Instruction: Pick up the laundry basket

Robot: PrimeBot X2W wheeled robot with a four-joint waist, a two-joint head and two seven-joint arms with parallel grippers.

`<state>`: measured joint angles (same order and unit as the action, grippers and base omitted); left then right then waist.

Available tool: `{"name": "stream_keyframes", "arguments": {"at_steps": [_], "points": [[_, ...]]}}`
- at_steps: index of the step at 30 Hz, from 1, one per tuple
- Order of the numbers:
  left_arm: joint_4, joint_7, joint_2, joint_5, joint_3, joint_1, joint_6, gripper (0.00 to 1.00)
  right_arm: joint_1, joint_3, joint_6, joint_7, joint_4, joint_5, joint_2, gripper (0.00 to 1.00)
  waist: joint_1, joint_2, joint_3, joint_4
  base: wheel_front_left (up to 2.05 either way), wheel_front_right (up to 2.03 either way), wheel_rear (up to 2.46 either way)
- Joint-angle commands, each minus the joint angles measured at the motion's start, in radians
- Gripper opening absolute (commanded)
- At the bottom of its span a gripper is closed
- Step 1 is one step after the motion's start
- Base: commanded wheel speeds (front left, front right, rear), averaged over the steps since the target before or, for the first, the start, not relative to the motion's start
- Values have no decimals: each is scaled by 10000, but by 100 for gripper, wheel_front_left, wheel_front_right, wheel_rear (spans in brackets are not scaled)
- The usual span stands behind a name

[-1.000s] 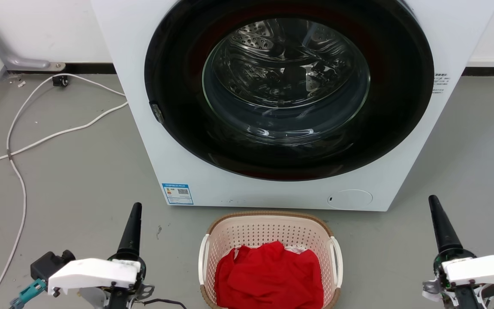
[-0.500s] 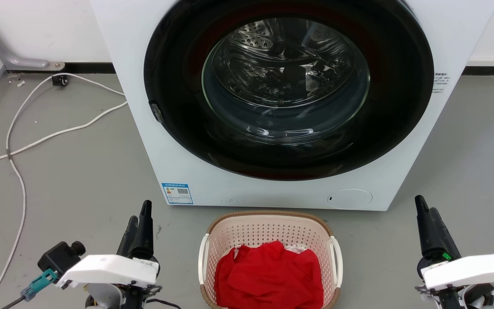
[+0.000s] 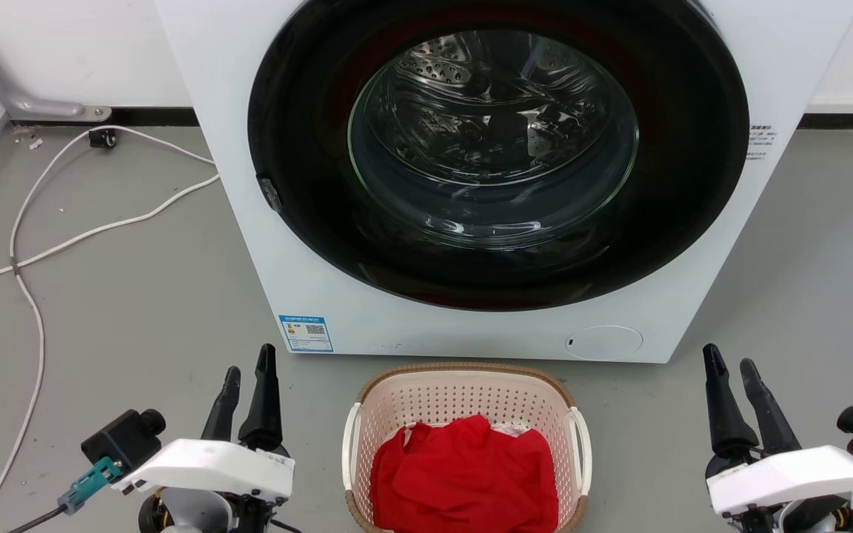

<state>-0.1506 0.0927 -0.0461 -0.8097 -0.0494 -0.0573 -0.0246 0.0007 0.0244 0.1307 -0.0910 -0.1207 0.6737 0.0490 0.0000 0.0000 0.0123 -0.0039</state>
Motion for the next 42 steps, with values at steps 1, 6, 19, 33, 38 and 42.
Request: {"name": "stream_keyframes", "arguments": {"at_steps": [1, 6, 19, 33, 38, 42], "points": [[166, 114, -37, 349, -52, -7, 61, 100, -20, -44, 0, -129, 203, -421, 27, 100, 0, 0, -2, -5, 0, 0, 0], [204, 263, -39, 929, -148, 35, 128, 100, 48, -106, 0, -280, 277, -1095, 27, 100, 0, 0, -6, -14, 0, 0, 0], [229, 623, -41, 2241, -372, 143, 285, 100, 210, -236, 0, -639, 404, -2571, 26, 100, 0, 0, -6, -13, 0, 0, 0], [204, 962, -46, 3484, -561, 254, 432, 100, 348, -295, 0, -983, 576, -4044, 25, 100, 0, 0, -15, -65, 0, 0, 0], [143, 1077, -47, 3878, -623, 283, 501, 100, 400, -279, -1, -1087, 624, -4534, 24, 100, 0, 0, -16, -70, 0, 0, 0], [122, 1158, -48, 4198, -655, 309, 534, 100, 459, -276, -1, -1175, 659, -4895, 23, 100, 0, 0, -18, -68, 0, 0, 0]]}}
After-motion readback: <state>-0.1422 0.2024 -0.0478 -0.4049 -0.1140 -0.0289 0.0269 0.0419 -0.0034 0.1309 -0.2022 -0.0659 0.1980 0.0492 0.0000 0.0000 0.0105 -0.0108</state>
